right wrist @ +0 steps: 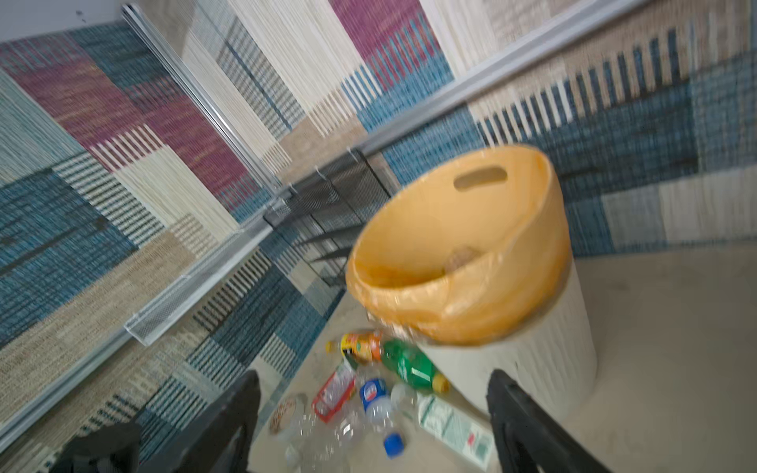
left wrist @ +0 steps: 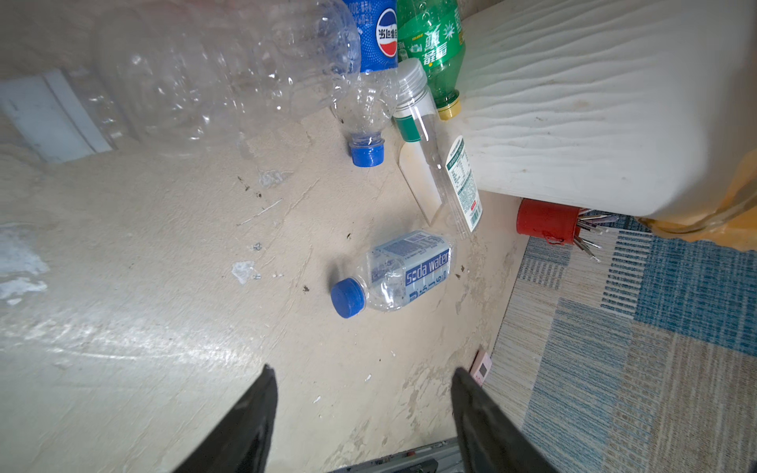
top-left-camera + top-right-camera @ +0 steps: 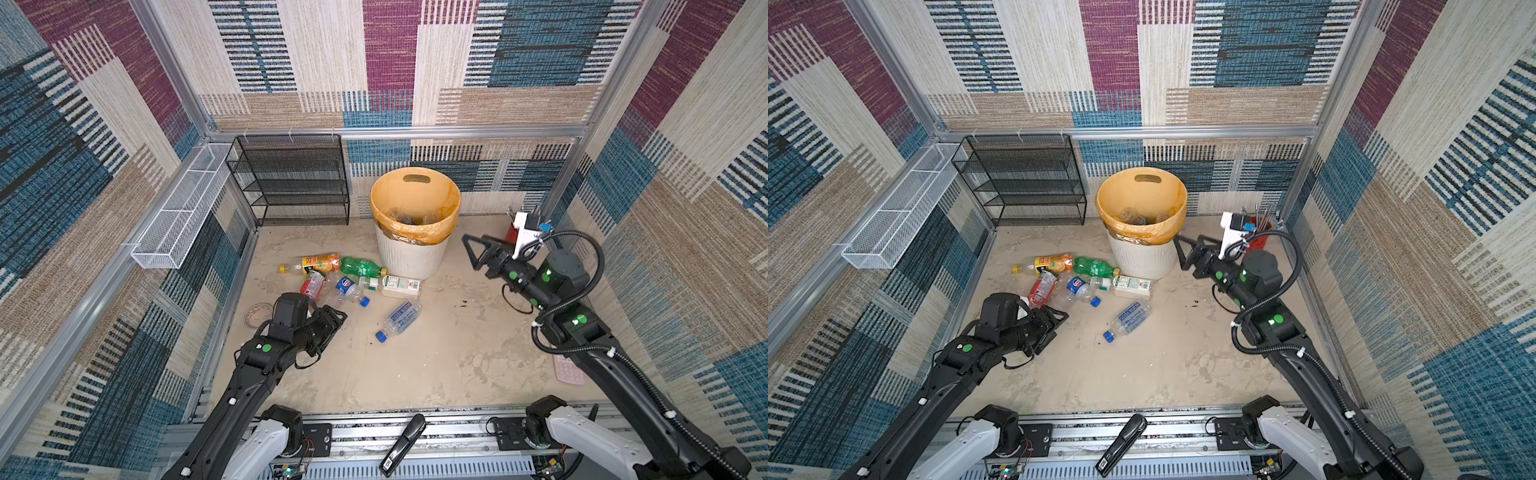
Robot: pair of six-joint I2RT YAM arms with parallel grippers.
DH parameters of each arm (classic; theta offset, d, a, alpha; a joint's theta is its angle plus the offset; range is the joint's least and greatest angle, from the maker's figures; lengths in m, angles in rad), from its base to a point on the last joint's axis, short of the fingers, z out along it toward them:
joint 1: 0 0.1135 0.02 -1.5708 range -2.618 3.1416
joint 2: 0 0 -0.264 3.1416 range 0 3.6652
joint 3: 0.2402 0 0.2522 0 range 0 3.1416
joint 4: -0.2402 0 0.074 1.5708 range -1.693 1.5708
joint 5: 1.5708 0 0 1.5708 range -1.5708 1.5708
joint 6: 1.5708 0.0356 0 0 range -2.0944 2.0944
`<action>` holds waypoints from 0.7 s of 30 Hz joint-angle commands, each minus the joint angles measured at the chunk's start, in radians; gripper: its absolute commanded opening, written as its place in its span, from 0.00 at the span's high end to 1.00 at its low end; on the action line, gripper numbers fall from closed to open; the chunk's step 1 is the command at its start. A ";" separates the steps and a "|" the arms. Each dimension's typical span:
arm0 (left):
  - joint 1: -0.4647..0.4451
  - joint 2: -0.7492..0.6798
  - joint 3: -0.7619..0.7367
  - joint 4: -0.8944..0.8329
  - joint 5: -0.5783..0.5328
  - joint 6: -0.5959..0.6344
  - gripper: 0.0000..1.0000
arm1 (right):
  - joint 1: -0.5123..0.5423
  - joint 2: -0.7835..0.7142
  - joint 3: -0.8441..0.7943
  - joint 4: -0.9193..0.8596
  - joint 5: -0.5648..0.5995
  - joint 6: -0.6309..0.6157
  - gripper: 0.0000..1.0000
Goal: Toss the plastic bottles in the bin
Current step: 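Return the right gripper while the left gripper reaches toward the clear bottles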
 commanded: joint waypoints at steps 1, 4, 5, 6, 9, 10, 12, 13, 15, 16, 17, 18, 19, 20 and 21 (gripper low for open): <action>0.001 -0.007 -0.008 -0.023 0.002 0.018 0.31 | 0.002 -0.065 -0.151 -0.122 -0.058 0.104 0.16; 0.003 -0.008 -0.012 -0.026 -0.003 0.014 0.31 | 0.002 -0.102 -0.286 -0.171 -0.095 0.147 0.18; 0.003 -0.007 -0.013 -0.025 -0.005 0.013 0.32 | 0.002 -0.100 -0.315 -0.184 -0.107 0.154 0.19; 0.003 -0.005 -0.012 -0.024 -0.007 0.012 0.32 | 0.002 -0.095 -0.344 -0.192 -0.121 0.158 0.19; 0.005 0.011 -0.005 -0.028 -0.012 0.023 0.32 | 0.002 -0.058 -0.396 -0.213 -0.149 0.171 0.22; 0.006 0.017 0.004 -0.035 -0.016 0.033 0.32 | 0.002 -0.043 -0.410 -0.216 -0.155 0.174 0.22; 0.014 0.030 0.023 -0.050 -0.025 0.061 0.32 | 0.002 -0.021 -0.415 -0.223 -0.158 0.174 0.24; 0.022 0.038 0.038 -0.060 -0.035 0.082 0.32 | 0.002 -0.006 -0.416 -0.226 -0.161 0.173 0.24; 0.045 0.058 0.072 -0.089 -0.053 0.133 0.32 | 0.002 0.022 -0.412 -0.231 -0.164 0.168 0.25; 0.061 0.072 0.096 -0.104 -0.058 0.171 0.32 | 0.002 0.038 -0.408 -0.233 -0.168 0.161 0.26; 0.078 0.088 0.117 -0.117 -0.061 0.209 0.32 | -0.002 0.051 -0.405 -0.233 -0.174 0.154 0.26; 0.096 0.108 0.139 -0.131 -0.064 0.248 0.31 | 0.002 0.061 -0.402 -0.234 -0.176 0.149 0.26; 0.116 0.135 0.166 -0.151 -0.064 0.293 0.31 | 0.002 0.072 -0.400 -0.233 -0.179 0.145 0.27; 0.133 0.165 0.193 -0.171 -0.066 0.331 0.31 | 0.003 0.081 -0.398 -0.230 -0.183 0.139 0.28; 0.147 0.195 0.223 -0.193 -0.070 0.373 0.31 | 0.003 0.086 -0.395 -0.227 -0.186 0.135 0.28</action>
